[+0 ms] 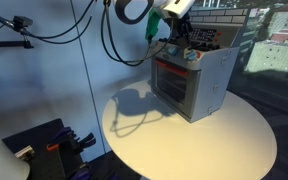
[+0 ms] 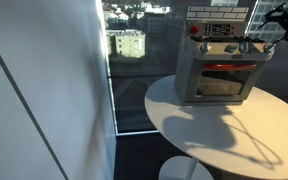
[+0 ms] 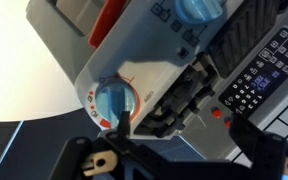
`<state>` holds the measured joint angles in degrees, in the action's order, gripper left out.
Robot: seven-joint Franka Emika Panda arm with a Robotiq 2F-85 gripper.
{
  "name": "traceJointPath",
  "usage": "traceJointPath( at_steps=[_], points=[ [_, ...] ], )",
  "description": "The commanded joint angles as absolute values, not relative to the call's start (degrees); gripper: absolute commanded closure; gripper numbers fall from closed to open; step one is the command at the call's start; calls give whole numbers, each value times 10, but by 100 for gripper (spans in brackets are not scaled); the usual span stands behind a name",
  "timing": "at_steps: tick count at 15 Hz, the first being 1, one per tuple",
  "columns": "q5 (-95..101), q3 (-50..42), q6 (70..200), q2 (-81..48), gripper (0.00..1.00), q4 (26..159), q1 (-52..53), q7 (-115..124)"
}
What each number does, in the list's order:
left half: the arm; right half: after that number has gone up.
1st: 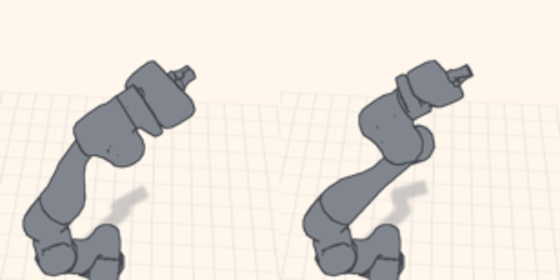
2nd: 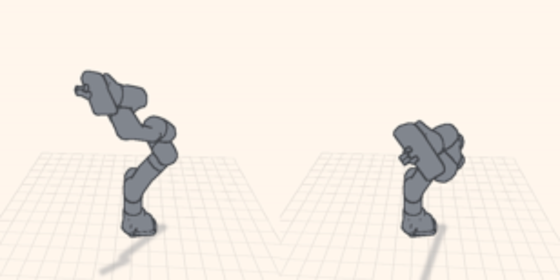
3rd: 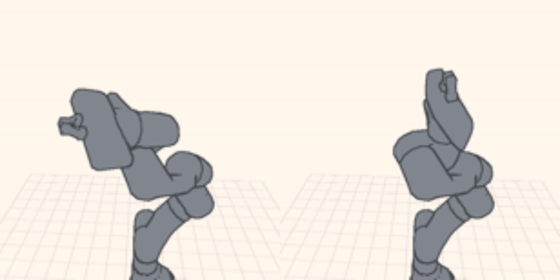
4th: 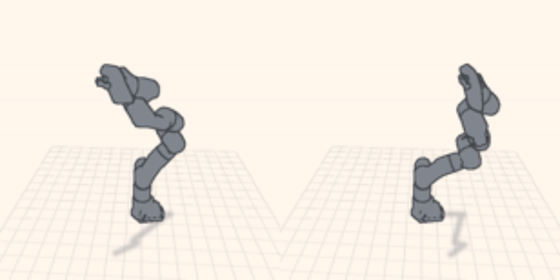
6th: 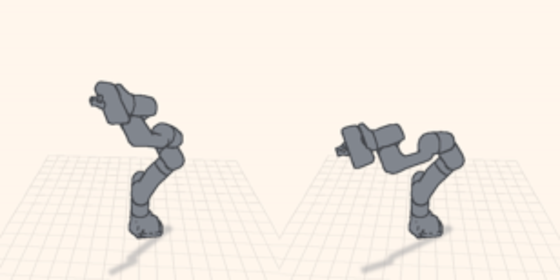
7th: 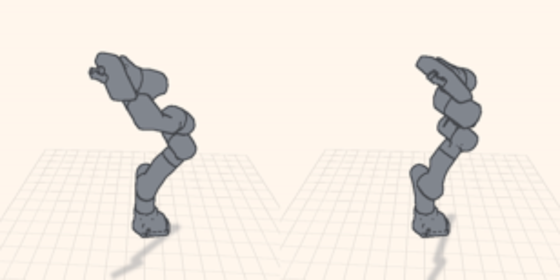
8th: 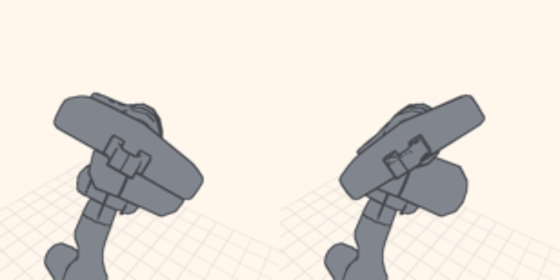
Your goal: Turn the knob of the stove on the right in an anticlockwise direction
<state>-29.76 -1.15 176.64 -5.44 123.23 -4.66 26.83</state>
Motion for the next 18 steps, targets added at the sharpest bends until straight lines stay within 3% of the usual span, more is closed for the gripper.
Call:
traceJointPath(
  at_steps=[1,18],
  points=[
    [-294,-21,1769,-30,0,1255,-42,272],
    [-252,-38,1781,-25,0,1283,-42,282]
  ],
)
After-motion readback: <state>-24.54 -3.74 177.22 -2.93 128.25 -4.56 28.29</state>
